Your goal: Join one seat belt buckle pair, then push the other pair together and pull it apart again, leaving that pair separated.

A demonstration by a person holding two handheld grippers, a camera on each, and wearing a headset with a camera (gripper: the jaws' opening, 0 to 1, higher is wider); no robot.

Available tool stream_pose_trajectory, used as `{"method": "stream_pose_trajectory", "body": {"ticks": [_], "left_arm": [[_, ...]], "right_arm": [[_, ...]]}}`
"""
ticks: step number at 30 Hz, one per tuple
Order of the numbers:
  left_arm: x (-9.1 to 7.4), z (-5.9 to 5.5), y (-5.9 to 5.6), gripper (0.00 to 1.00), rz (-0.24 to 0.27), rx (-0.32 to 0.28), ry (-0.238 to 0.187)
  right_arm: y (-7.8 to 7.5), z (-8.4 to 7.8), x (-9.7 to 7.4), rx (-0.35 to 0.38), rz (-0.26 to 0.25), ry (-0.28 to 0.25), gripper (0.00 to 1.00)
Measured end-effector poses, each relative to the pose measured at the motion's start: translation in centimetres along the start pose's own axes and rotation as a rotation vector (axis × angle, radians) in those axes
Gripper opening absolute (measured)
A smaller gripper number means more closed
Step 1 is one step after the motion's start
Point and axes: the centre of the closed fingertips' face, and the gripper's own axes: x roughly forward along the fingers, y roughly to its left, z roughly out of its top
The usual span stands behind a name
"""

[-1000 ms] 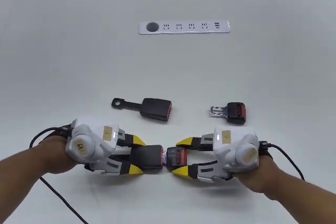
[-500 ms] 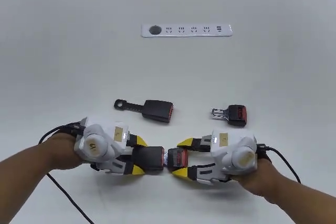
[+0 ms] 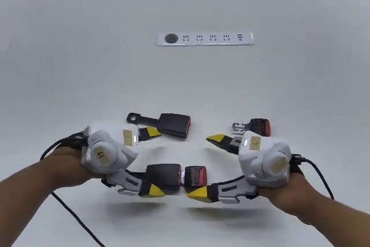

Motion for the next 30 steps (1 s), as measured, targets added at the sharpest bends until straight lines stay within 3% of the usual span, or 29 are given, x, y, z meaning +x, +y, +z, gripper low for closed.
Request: {"method": "stream_pose_trajectory", "body": {"ticks": [6, 14, 24, 30], "left_arm": [[-1.0, 0.8, 1.5, 0.88, 0.029, -0.029, -0.029], [-1.5, 1.4, 3.6, 0.90, 0.051, -0.010, -0.035], [-1.0, 2.9, 6.4, 0.88, 0.049, 0.020, -0.044], [-0.2, 3.3, 7.3, 0.85, 0.027, 0.034, -0.037]], "right_arm": [[-1.6, 1.0, -1.5, -0.005, -0.041, -0.032, 0.92], [-4.7, 1.3, -4.0, -0.015, -0.091, -0.040, 0.92], [-8.4, 0.0, -6.4, -0.036, -0.126, 0.007, 0.91], [-10.3, -1.1, -7.6, -0.037, -0.130, 0.044, 0.90]]}}
